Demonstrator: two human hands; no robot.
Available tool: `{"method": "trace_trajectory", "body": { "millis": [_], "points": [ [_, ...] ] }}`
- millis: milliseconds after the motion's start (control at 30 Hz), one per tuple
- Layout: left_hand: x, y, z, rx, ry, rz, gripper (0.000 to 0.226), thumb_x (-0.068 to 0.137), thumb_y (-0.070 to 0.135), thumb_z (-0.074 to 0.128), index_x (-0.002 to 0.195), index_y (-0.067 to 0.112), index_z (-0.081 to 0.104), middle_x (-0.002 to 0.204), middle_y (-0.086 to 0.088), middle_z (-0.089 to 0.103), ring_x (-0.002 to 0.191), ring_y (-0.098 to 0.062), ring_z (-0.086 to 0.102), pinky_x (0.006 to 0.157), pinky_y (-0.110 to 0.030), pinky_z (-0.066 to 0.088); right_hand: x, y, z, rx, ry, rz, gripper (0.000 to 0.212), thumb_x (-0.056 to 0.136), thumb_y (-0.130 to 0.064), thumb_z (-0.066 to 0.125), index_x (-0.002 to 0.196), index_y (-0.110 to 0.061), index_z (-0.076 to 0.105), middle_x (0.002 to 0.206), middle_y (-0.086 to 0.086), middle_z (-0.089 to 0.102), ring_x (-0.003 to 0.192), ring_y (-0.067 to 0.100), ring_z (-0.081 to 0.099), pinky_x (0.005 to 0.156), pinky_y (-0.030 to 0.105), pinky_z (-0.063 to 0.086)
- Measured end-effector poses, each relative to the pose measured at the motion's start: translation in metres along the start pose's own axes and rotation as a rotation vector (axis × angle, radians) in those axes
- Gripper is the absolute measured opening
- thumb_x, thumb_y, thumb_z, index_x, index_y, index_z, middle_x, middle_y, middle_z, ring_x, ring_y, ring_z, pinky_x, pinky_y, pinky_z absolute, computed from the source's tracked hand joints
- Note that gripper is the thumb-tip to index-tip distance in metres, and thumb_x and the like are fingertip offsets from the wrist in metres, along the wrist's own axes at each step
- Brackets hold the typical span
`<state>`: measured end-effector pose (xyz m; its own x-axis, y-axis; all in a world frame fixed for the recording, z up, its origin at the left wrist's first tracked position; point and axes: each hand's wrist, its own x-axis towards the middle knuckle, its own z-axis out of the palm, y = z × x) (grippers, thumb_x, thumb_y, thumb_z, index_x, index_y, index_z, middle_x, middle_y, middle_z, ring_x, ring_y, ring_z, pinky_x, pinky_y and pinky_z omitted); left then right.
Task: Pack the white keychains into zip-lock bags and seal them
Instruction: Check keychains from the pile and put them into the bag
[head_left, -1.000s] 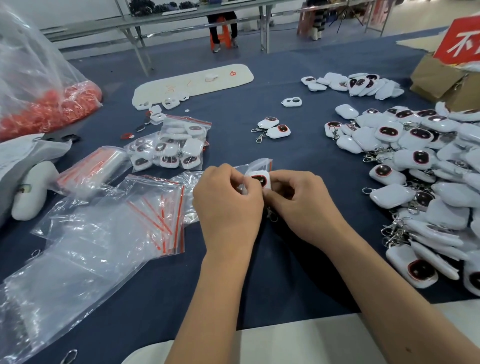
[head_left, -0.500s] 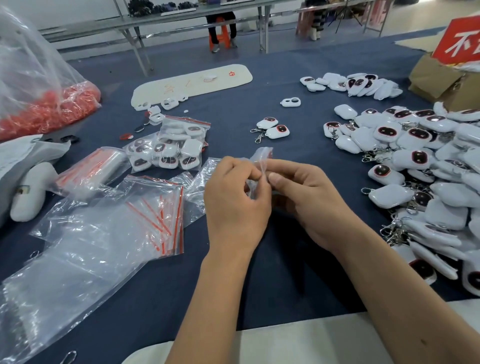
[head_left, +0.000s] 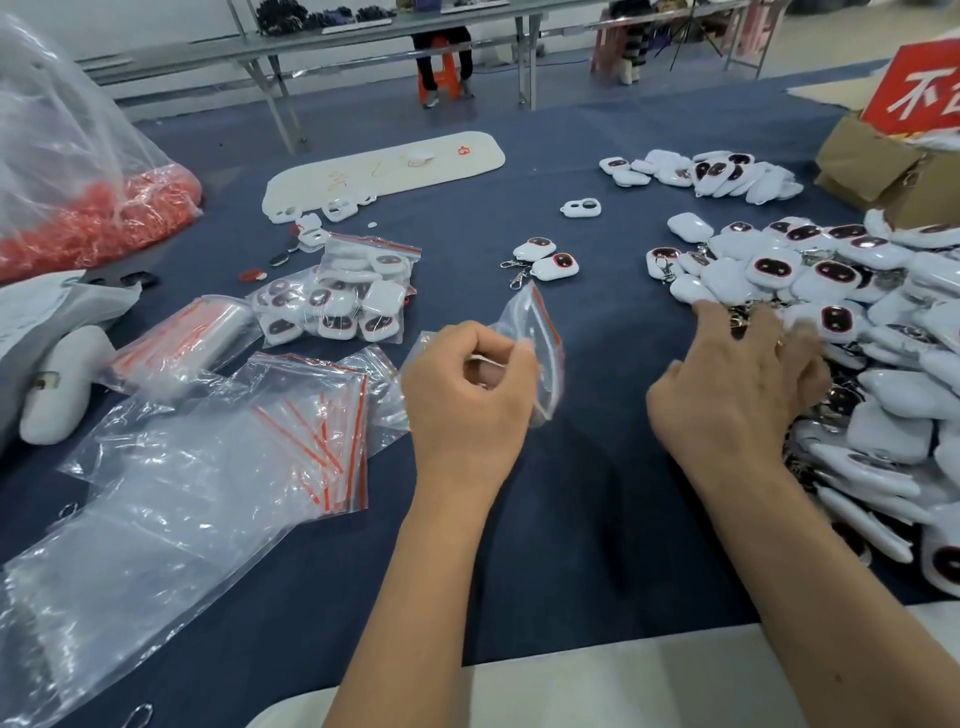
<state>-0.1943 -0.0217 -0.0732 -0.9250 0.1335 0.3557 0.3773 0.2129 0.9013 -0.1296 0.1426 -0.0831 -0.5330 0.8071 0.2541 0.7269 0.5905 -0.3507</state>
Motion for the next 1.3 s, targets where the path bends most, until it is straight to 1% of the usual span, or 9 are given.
{"method": "trace_trajectory", "body": {
  "millis": [100, 267, 367, 533, 800, 900, 1033, 1133, 1300],
  "points": [
    [-0.005, 0.005, 0.005, -0.199, -0.153, -0.084, 0.038, 0.095, 0.035, 0.063, 0.073, 0.004, 0.066, 0.067, -0.001, 0.068, 0.055, -0.018, 0.069, 0.056, -0.041, 0.061, -0.002, -0.002, 0.003, -0.061, -0.046, -0.092, 0.054, 0.089, -0.012, 0.059, 0.142, -0.022, 0.056, 0.142, 0.018, 0.055, 0.141, 0.043, 0.035, 0.112, 0.054, 0.026],
    [0.001, -0.013, 0.000, 0.316, -0.098, 0.245, 0.010, 0.092, 0.017, 0.063, 0.089, 0.020, 0.072, 0.100, 0.010, 0.069, 0.100, -0.011, 0.058, 0.090, -0.021, 0.044, -0.007, -0.008, 0.005, 0.104, 0.112, -0.090, 0.045, 0.089, -0.012, 0.070, 0.133, -0.022, 0.066, 0.131, 0.018, 0.053, 0.127, 0.044, 0.040, 0.104, 0.053, 0.031],
    [0.001, -0.021, -0.002, 0.473, -0.289, 0.223, 0.033, 0.096, 0.008, 0.061, 0.124, 0.020, 0.071, 0.137, 0.009, 0.062, 0.134, -0.010, 0.045, 0.113, -0.013, 0.025, -0.003, -0.004, 0.004, 0.031, 0.068, -0.009, 0.047, 0.090, -0.020, 0.069, 0.137, -0.022, 0.061, 0.144, 0.021, 0.044, 0.137, 0.045, 0.031, 0.110, 0.056, 0.026],
    [-0.001, -0.021, -0.001, 0.679, -0.299, 0.079, 0.043, 0.102, 0.020, 0.054, 0.144, 0.016, 0.057, 0.159, 0.004, 0.046, 0.155, -0.019, 0.023, 0.127, -0.032, 0.017, -0.002, -0.004, 0.008, 0.045, 0.004, -0.110, 0.045, 0.091, -0.013, 0.065, 0.135, -0.023, 0.061, 0.132, 0.014, 0.057, 0.129, 0.040, 0.041, 0.105, 0.053, 0.031],
    [0.001, -0.012, -0.009, 0.705, -0.021, -0.039, 0.020, 0.088, 0.017, 0.061, 0.101, 0.016, 0.075, 0.110, -0.001, 0.070, 0.116, -0.025, 0.053, 0.108, -0.038, 0.039, -0.007, -0.012, 0.013, -0.064, -0.133, -0.412, 0.061, 0.100, -0.020, 0.056, 0.154, -0.044, 0.037, 0.166, 0.006, 0.031, 0.157, 0.025, 0.017, 0.123, 0.061, 0.003],
    [0.001, -0.011, -0.008, 0.733, 0.026, -0.058, 0.018, 0.087, 0.021, 0.060, 0.097, 0.021, 0.075, 0.107, 0.002, 0.069, 0.112, -0.024, 0.053, 0.104, -0.039, 0.041, -0.006, -0.011, 0.010, 0.115, -0.093, -0.411, 0.038, 0.099, -0.017, 0.061, 0.128, -0.041, 0.063, 0.139, -0.001, 0.055, 0.137, 0.024, 0.045, 0.122, 0.056, 0.009],
    [0.002, -0.010, -0.007, 0.514, 0.131, 0.059, 0.010, 0.088, 0.015, 0.064, 0.089, 0.020, 0.072, 0.098, 0.006, 0.065, 0.101, -0.019, 0.057, 0.084, -0.024, 0.038, -0.006, -0.012, 0.010, 0.335, 0.018, -0.477, 0.014, 0.097, -0.019, 0.072, 0.103, -0.018, 0.060, 0.095, 0.001, 0.069, 0.093, 0.030, 0.063, 0.085, 0.045, 0.044],
    [0.003, -0.007, -0.003, 0.191, 0.078, 0.097, 0.009, 0.090, 0.014, 0.067, 0.087, 0.020, 0.074, 0.087, 0.007, 0.070, 0.083, -0.012, 0.066, 0.078, -0.033, 0.055, -0.012, -0.019, 0.006, 0.760, 0.082, -0.479, 0.006, 0.102, -0.020, 0.068, 0.100, -0.014, 0.069, 0.083, -0.005, 0.075, 0.076, 0.019, 0.070, 0.071, 0.036, 0.054],
    [0.003, -0.006, 0.002, -0.093, -0.134, -0.131, 0.008, 0.093, 0.025, 0.072, 0.092, 0.022, 0.079, 0.085, 0.007, 0.077, 0.085, -0.016, 0.073, 0.081, -0.043, 0.062, -0.021, -0.031, 0.010, 1.331, -0.443, -0.232, 0.013, 0.105, -0.018, 0.065, 0.096, -0.018, 0.075, 0.077, -0.001, 0.074, 0.055, 0.011, 0.062, 0.049, 0.025, 0.052]
  ]
}}
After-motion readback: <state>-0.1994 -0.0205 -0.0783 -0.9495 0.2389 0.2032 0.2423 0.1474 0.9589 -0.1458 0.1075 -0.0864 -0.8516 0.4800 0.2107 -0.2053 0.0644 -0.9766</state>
